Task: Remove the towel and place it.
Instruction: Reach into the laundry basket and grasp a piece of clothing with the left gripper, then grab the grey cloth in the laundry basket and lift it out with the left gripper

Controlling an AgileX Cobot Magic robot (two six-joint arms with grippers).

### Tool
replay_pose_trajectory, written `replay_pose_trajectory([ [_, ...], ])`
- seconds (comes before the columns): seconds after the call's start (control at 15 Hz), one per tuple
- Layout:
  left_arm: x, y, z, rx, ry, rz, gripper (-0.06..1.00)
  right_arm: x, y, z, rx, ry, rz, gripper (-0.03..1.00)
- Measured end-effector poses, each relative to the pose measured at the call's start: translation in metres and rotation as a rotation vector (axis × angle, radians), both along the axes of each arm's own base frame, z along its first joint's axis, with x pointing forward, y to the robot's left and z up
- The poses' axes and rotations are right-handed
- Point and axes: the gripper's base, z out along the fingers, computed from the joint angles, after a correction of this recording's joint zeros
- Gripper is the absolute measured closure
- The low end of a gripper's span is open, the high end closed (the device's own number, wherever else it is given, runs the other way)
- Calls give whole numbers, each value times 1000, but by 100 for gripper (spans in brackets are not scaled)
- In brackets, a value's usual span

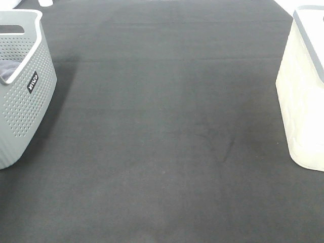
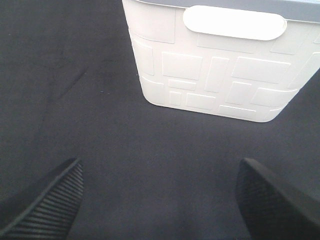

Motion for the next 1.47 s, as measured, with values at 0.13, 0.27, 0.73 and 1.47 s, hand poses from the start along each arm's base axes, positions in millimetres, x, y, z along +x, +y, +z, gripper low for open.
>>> replay_pose_trajectory([
  [0.13, 1, 1, -8, 10, 31, 1, 3, 0, 0, 0, 0, 0, 0, 21],
  [0.27, 3, 1, -14, 15, 46, -4, 16, 0, 0, 0, 0, 0, 0, 21],
  [0.73, 2, 2, -17, 18, 67, 4, 94, 0, 0, 0, 0, 0, 0, 21],
  [1.47, 1, -4, -15, -82, -37, 242, 94, 0, 0, 0, 0, 0, 0, 21],
])
